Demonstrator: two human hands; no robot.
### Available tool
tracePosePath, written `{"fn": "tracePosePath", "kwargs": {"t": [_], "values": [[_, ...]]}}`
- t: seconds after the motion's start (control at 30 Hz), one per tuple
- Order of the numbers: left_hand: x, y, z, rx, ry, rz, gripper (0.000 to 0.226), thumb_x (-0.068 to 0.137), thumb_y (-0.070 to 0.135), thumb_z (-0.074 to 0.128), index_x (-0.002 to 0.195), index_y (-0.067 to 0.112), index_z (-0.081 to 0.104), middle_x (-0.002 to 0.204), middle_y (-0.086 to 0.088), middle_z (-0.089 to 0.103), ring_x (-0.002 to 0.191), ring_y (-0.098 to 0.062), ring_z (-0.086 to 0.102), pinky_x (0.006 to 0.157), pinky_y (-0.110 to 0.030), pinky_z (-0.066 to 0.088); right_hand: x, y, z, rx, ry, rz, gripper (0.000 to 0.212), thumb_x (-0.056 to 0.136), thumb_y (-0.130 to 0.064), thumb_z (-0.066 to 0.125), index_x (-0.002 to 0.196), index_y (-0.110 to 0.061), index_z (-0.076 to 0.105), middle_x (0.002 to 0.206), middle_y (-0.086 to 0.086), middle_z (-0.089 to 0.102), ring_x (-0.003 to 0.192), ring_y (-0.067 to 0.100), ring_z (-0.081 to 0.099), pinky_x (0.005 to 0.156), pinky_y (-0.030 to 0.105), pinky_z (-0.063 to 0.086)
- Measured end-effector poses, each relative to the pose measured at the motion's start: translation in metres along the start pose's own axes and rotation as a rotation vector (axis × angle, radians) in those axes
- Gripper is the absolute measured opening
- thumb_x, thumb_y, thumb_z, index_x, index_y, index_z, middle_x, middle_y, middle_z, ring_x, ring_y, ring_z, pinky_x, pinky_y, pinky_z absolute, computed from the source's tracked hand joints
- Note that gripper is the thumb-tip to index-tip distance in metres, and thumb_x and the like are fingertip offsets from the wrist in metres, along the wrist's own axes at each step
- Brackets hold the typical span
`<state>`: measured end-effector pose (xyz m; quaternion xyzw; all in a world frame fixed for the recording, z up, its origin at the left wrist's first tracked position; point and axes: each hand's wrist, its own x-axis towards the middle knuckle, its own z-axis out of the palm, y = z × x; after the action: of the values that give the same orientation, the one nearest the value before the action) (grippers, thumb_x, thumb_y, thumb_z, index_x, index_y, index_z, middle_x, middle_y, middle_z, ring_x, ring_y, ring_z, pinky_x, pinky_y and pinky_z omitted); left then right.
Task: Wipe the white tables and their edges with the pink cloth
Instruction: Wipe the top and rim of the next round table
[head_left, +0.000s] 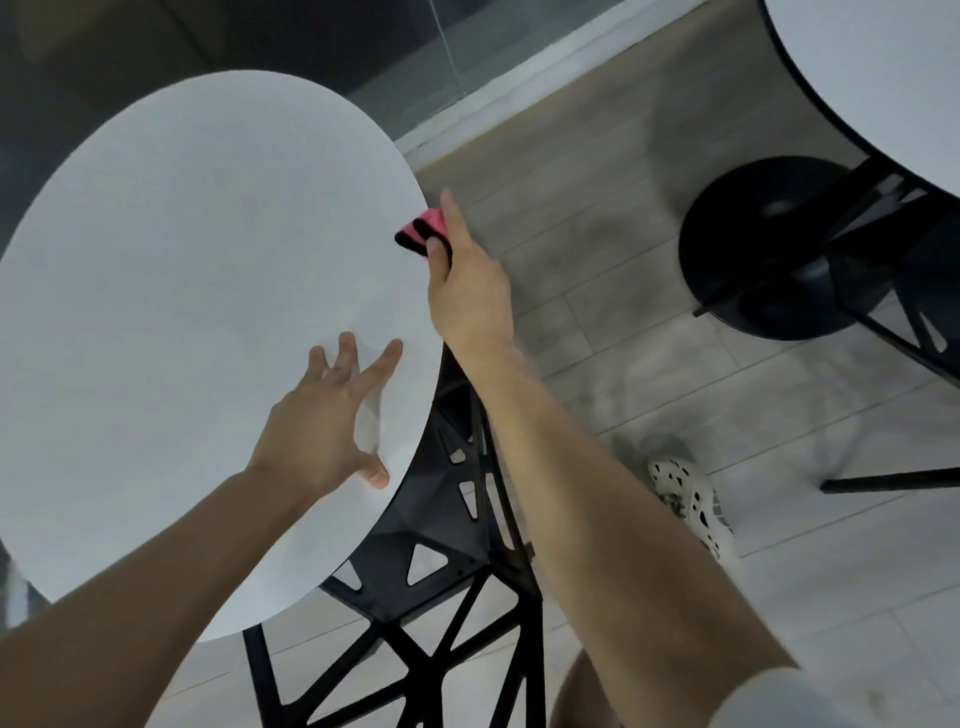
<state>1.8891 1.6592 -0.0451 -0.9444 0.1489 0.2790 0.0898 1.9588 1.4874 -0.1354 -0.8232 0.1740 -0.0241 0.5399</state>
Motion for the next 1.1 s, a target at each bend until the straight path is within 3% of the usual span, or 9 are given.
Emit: {"fn": "tracePosePath", "kwargs": {"t": [0.07, 0.13, 0.2, 0.3, 0.57, 0.73, 0.83, 1.0, 1.1], "values": [[0.0, -0.001, 0.0, 0.0, 0.005, -0.002, 0.163, 0.056, 0.05, 0.104, 0.161, 0.06, -0.02, 0.181, -0.001, -0.008, 0.167, -0.034, -0.002, 0.109, -0.059, 0.051, -0.002, -0.002, 0.005, -0.033, 0.051, 0.036, 0.048, 0.117, -0.033, 0.039, 0.165, -0.032, 0.038, 0.104, 0.001, 0.076, 0.079, 0.021, 0.067, 0.076, 0.04, 0.059], [0.0, -0.002, 0.001, 0.001, 0.006, 0.007, 0.163, 0.055, 0.05, 0.104, 0.16, 0.061, -0.021, 0.18, 0.0, -0.007, 0.167, -0.032, -0.002, 0.107, -0.058, 0.054, -0.038, 0.001, 0.015, 0.009, 0.138, 0.065, 0.045, 0.117, -0.035, 0.037, 0.162, -0.032, 0.04, 0.114, 0.003, 0.077, 0.075, 0.022, 0.069, 0.071, 0.039, 0.06], [0.001, -0.002, 0.003, 0.006, 0.008, 0.015, 0.163, 0.055, 0.051, 0.104, 0.159, 0.062, -0.022, 0.18, 0.0, -0.008, 0.166, -0.031, -0.002, 0.105, -0.057, 0.055, -0.093, 0.004, 0.023, 0.086, 0.125, 0.09, 0.052, 0.117, -0.04, 0.035, 0.168, -0.038, 0.026, 0.158, -0.005, 0.057, 0.108, 0.024, 0.074, 0.088, 0.036, 0.061], [0.001, -0.002, 0.002, 0.001, 0.01, 0.009, 0.163, 0.056, 0.05, 0.103, 0.158, 0.062, -0.024, 0.18, 0.0, -0.01, 0.167, -0.032, -0.004, 0.106, -0.056, 0.055, -0.151, 0.014, 0.025, 0.184, 0.016, 0.051, 0.06, 0.118, -0.04, 0.035, 0.172, -0.037, 0.011, 0.177, -0.015, 0.024, 0.156, 0.01, 0.039, 0.122, 0.035, 0.043], [0.002, -0.004, 0.004, 0.02, 0.031, 0.012, 0.164, 0.054, 0.051, 0.104, 0.16, 0.06, -0.021, 0.18, 0.0, -0.005, 0.166, -0.033, 0.001, 0.1, -0.055, 0.058, -0.001, -0.006, 0.034, 0.183, 0.091, -0.004, 0.049, 0.115, -0.017, 0.044, 0.163, -0.026, 0.047, 0.176, -0.003, 0.03, 0.146, 0.026, 0.049, 0.109, 0.049, 0.054], [0.001, -0.003, 0.001, 0.004, 0.017, 0.011, 0.164, 0.054, 0.049, 0.104, 0.16, 0.062, -0.019, 0.18, 0.0, -0.004, 0.167, -0.032, 0.0, 0.101, -0.058, 0.058, -0.145, 0.004, 0.039, 0.322, 0.186, 0.031, 0.054, 0.117, -0.013, 0.042, 0.169, -0.025, 0.034, 0.179, -0.012, 0.02, 0.158, 0.0, 0.03, 0.112, 0.012, 0.041], [-0.001, -0.002, 0.001, -0.005, 0.008, 0.005, 0.162, 0.058, 0.049, 0.104, 0.161, 0.061, -0.02, 0.181, 0.0, -0.009, 0.168, -0.033, -0.003, 0.108, -0.061, 0.054, -0.22, -0.001, 0.041, 0.441, 0.099, 0.052, 0.056, 0.118, -0.014, 0.043, 0.169, -0.03, 0.029, 0.18, -0.015, 0.013, 0.162, 0.003, 0.025, 0.117, 0.016, 0.042], [-0.001, -0.003, 0.001, -0.028, 0.009, -0.007, 0.161, 0.056, 0.046, 0.104, 0.16, 0.064, -0.019, 0.181, 0.004, -0.009, 0.167, -0.028, -0.005, 0.106, -0.054, 0.053, -0.082, 0.002, 0.022, 0.333, 0.106, -0.024, 0.052, 0.115, -0.013, 0.044, 0.165, -0.025, 0.042, 0.177, -0.005, 0.028, 0.151, -0.01, 0.037, 0.096, -0.006, 0.031], [0.0, -0.005, 0.005, -0.007, 0.005, -0.003, 0.162, 0.056, 0.046, 0.104, 0.16, 0.062, -0.019, 0.181, 0.003, -0.01, 0.168, -0.029, -0.006, 0.107, -0.055, 0.054, 0.002, -0.002, 0.015, 0.216, 0.038, -0.063, 0.048, 0.114, -0.015, 0.047, 0.16, -0.028, 0.052, 0.173, -0.008, 0.036, 0.141, 0.011, 0.055, 0.09, 0.005, 0.042]]}}
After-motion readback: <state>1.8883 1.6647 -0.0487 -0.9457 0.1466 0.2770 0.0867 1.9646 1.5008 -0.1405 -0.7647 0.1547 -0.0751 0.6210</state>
